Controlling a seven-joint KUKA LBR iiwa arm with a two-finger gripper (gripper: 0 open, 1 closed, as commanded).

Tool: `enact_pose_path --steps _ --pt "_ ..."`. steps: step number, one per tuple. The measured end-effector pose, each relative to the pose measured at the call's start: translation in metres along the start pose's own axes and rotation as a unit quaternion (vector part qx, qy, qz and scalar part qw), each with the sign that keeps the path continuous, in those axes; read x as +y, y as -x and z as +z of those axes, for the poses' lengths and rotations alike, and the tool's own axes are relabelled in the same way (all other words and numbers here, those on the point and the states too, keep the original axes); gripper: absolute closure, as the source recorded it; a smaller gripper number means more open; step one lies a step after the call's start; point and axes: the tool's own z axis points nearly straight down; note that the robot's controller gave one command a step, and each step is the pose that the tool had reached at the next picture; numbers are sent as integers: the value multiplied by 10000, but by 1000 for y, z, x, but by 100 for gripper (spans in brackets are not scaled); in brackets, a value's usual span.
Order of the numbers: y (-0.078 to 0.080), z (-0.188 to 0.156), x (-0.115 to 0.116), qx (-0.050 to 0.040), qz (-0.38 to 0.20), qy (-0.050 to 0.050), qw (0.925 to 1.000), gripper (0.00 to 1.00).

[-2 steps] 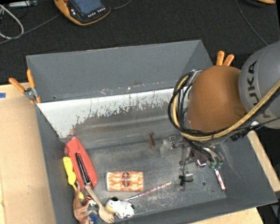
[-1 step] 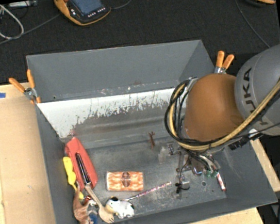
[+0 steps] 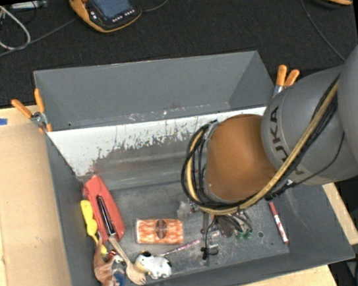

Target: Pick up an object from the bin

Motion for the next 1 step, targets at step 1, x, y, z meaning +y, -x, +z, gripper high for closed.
enact_pose_path --steps 1 --pt "-4 27 22 -8 209 -9 9998 0"
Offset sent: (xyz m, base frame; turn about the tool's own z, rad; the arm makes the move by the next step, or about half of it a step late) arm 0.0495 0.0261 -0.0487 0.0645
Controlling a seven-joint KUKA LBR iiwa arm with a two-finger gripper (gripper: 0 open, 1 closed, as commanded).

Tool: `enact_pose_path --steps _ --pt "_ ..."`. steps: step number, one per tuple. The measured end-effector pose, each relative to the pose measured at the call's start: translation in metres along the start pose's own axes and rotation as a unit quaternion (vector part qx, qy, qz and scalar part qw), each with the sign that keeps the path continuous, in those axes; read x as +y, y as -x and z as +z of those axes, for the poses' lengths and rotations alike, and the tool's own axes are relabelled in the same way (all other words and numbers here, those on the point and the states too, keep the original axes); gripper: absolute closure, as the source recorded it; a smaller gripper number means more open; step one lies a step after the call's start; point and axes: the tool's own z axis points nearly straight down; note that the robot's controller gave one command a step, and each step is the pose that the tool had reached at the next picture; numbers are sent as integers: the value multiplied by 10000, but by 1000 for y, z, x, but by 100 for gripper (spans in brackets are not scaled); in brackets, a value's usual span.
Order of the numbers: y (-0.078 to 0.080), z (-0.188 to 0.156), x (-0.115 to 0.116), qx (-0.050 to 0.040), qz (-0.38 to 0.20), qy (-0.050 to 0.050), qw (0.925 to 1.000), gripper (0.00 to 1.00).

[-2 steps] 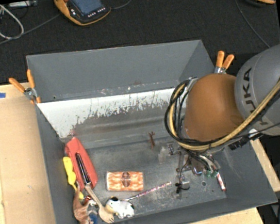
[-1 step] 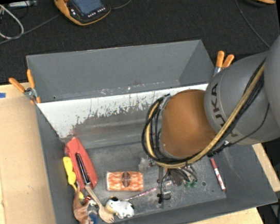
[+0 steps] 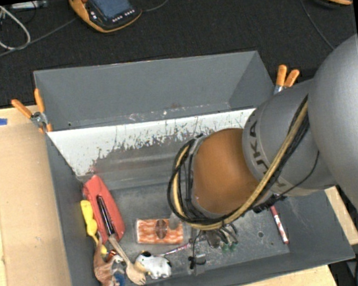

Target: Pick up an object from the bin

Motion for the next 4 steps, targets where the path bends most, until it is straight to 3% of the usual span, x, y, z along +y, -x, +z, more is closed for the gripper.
enact_pose_path --steps 1,2,3,4 --pt "51 19 2 12 94 14 10000 0" --pt "86 22 -12 37 895 9 9960 100" --pt "86 22 -12 37 891 7 9960 100" --pt "90 -51 -14 61 883 8 9961 100"
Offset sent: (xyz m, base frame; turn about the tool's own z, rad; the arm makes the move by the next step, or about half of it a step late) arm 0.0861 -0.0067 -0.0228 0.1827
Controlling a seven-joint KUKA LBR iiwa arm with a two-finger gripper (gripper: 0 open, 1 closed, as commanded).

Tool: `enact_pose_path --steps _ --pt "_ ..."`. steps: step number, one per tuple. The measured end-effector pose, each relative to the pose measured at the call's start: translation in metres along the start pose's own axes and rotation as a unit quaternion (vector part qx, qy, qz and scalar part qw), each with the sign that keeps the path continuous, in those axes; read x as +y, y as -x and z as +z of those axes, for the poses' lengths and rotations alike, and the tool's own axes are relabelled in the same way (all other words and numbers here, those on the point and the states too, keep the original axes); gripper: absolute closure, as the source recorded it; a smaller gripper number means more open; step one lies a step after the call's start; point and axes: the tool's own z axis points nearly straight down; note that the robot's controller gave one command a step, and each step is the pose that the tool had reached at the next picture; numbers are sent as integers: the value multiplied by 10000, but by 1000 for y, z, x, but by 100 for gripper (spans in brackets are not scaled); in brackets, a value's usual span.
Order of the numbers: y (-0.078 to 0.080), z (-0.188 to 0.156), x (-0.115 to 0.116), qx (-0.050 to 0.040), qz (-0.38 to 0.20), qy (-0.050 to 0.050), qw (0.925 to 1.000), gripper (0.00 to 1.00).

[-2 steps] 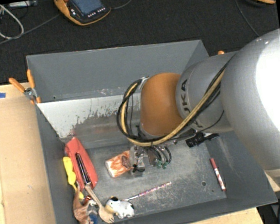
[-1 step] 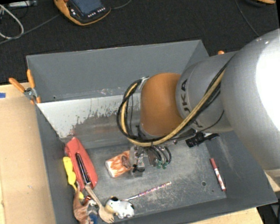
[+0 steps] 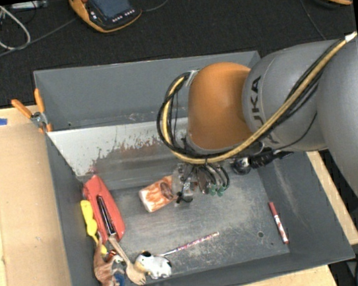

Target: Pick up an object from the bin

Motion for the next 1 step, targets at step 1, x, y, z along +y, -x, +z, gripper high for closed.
enact_pose_path --steps 1 --pt "-8 -79 0 17 -57 -1 10000 100"
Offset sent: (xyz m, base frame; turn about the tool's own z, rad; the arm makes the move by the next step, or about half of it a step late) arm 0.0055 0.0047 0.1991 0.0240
